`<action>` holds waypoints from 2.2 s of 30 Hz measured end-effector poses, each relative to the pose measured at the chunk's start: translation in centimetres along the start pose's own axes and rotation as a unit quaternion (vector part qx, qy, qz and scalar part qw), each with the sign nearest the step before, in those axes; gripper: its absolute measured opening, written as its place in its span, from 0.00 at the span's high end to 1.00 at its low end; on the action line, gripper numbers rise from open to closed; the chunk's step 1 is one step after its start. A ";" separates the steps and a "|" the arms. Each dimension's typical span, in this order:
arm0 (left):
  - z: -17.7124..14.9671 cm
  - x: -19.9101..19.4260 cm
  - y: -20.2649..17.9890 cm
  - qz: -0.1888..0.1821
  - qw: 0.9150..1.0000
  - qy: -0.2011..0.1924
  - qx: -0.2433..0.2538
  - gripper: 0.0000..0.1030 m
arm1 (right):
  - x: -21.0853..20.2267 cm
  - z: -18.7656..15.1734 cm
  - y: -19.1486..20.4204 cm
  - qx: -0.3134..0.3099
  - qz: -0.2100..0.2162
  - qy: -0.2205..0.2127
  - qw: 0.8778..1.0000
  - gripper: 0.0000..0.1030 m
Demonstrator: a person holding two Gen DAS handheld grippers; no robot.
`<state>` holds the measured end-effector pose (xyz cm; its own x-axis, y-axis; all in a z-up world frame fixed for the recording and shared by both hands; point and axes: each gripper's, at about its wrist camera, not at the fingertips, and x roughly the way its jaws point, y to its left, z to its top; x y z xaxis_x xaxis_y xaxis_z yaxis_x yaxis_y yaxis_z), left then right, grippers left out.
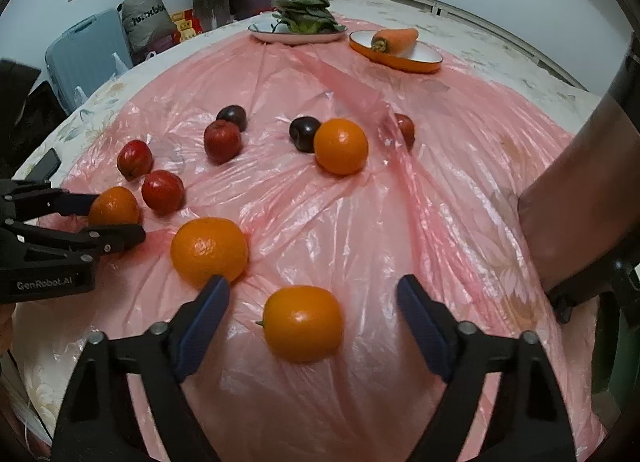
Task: Organize fruits
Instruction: 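Move the right tool to the large orange and close around it, then lift the orange with the right tool and carry it toward the green tray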
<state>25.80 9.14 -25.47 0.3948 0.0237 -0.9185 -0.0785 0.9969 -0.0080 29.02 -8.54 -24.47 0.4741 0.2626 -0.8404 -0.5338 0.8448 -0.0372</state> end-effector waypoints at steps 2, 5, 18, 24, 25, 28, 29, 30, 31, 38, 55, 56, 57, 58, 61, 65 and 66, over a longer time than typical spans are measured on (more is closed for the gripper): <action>0.0 0.0 -0.1 0.001 1.000 0.001 0.001 0.51 | 0.2 -0.1 0.4 -0.009 -0.007 0.004 1.000 0.00; 0.0 0.0 -0.2 0.005 1.000 0.001 0.004 0.51 | 0.3 -0.3 0.8 -0.023 -0.020 0.008 1.000 0.64; -0.4 -1.0 -0.4 -0.001 1.000 -0.010 0.004 0.63 | -3.2 -2.6 1.3 -0.009 -0.018 -0.015 1.000 0.72; -1.0 -2.6 -0.4 0.000 1.000 -0.017 0.006 0.63 | -5.7 -3.5 0.7 0.032 0.009 -0.031 0.999 0.72; -1.0 -2.8 -0.4 -0.002 1.000 -0.017 0.006 0.63 | -6.0 -3.6 0.7 0.034 0.007 -0.032 0.999 0.72; -1.2 -3.8 -0.7 -0.005 1.000 -0.023 0.007 0.63 | -7.3 -4.2 0.4 0.045 0.006 -0.039 0.998 0.72; -1.3 -4.2 -0.8 -0.007 1.000 -0.026 0.008 0.63 | -7.8 -4.4 0.3 0.051 0.008 -0.040 0.998 0.72; -1.3 -4.5 -0.9 -0.009 1.000 -0.028 0.009 0.63 | -8.1 -4.6 0.1 0.056 0.011 -0.042 0.998 0.72; -1.4 -4.8 -1.1 -0.011 0.999 -0.030 0.009 0.63 | -8.7 -4.8 -0.1 0.062 0.013 -0.044 0.997 0.72; -2.3 -7.2 -0.8 -0.027 0.999 -0.040 0.002 0.63 | -12.4 -5.8 -0.5 0.069 0.009 -0.065 0.995 0.72; -4.7 -16.9 -7.4 -0.058 0.993 -0.089 0.060 0.63 | -21.3 -10.6 -4.0 0.104 -0.011 -0.103 0.989 0.72; -4.7 -17.2 -8.2 -0.061 0.992 -0.089 0.066 0.63 | -21.8 -11.0 -4.6 0.109 -0.014 -0.104 0.988 0.72; -4.8 -17.6 -9.2 -0.065 0.991 -0.089 0.072 0.63 | -22.3 -11.4 -5.0 0.113 -0.019 -0.106 0.988 0.72; -4.9 -17.8 -9.9 -0.067 0.991 -0.090 0.077 0.63 | -23.0 -12.1 -5.8 0.119 -0.026 -0.108 0.987 0.72; -4.8 -18.3 -12.6 -0.071 0.988 -0.091 0.099 0.63 | -24.3 -13.5 -8.0 0.134 -0.042 -0.113 0.984 0.72; -4.5 -18.5 -16.5 -0.075 0.986 -0.088 0.124 0.63 | -25.6 -15.1 -10.9 0.151 -0.062 -0.119 0.979 0.72; -4.3 -18.5 -17.5 -0.076 0.985 -0.088 0.130 0.63 | -25.9 -15.5 -11.9 0.158 -0.069 -0.121 0.978 0.72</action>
<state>15.96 -9.06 -10.07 0.5390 -0.1378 -0.8310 0.2213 0.9750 -0.0182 12.19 -32.60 -10.64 0.6980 0.2070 -0.6856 -0.2289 0.9716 0.0603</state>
